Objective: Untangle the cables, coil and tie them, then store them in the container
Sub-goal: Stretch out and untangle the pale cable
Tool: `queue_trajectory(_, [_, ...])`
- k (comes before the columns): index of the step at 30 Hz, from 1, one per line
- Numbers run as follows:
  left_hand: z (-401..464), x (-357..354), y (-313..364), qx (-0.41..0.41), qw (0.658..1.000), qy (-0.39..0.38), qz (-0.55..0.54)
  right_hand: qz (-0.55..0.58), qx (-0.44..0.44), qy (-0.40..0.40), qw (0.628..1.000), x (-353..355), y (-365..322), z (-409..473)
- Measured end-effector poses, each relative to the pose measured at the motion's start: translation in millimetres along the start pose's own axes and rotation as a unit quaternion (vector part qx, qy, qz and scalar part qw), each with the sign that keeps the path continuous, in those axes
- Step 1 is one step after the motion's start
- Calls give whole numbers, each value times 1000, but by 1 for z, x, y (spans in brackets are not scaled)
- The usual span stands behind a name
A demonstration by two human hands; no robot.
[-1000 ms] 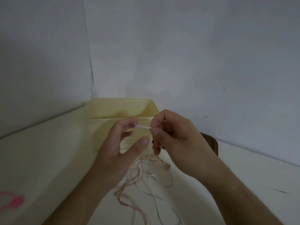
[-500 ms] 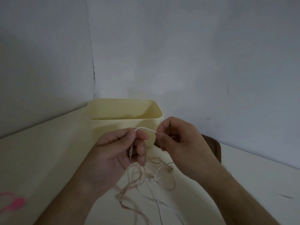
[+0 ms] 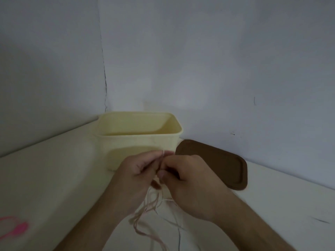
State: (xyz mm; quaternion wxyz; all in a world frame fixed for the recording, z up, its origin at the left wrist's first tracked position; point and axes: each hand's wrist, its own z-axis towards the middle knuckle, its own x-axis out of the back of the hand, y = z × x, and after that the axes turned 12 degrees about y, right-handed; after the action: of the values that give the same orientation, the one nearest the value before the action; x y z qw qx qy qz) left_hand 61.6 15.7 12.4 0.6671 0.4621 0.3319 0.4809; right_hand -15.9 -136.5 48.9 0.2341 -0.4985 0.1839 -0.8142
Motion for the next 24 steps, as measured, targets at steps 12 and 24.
queue_trajectory(12, [-4,9,5,104,941,-147,-286,173,-83,76,978,3,15,8])
queue_trajectory(24, [-1,0,4,34,997,52,-55,34,-11,-12,999,5,-2,0])
